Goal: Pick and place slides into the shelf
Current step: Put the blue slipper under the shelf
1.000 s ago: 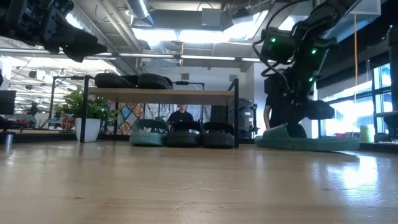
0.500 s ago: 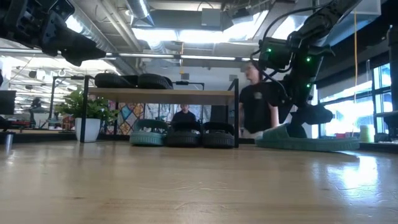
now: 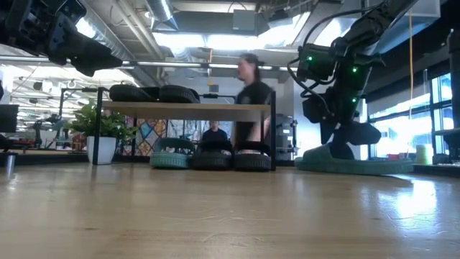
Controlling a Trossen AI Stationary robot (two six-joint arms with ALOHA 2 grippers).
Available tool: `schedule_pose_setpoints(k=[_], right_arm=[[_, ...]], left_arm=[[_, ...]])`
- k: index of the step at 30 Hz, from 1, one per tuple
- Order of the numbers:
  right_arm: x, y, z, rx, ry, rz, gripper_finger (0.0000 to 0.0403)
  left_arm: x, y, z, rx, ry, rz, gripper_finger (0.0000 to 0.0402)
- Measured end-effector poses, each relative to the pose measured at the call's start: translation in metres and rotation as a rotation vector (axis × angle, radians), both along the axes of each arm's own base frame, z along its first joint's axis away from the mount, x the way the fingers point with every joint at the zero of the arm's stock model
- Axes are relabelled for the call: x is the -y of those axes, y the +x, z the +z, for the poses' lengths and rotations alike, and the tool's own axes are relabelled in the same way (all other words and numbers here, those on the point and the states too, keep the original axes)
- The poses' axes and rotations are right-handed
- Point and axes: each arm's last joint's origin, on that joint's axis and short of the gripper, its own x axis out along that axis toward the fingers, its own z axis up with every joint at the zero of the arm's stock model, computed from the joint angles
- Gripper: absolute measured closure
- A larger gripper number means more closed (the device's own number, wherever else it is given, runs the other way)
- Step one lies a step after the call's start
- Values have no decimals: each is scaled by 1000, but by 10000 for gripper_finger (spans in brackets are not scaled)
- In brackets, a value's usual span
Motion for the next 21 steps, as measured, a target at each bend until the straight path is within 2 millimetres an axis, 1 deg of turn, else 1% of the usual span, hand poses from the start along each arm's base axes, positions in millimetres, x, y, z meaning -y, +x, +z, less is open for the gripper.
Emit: schedule_pose_setpoints(k=[6, 9, 12, 14, 17, 21], right_arm=[[1, 3, -11, -54, 4, 11, 289], [1, 3, -15, -69, 7, 11, 331], [1, 3, -14, -65, 6, 7, 379], [1, 3, -13, -45, 7, -8, 389], [0, 4, -8, -23, -15, -74, 386], [-7, 4, 13, -38, -11, -150, 390]], left_arm=[[0, 0, 0, 0, -1, 0, 198], [0, 0, 0, 0, -1, 0, 198], [0, 0, 0, 0, -2, 0, 198], [0, 0, 0, 0, -2, 0, 198], [0, 0, 0, 0, -2, 0, 198], [0, 0, 0, 1, -3, 1, 198]])
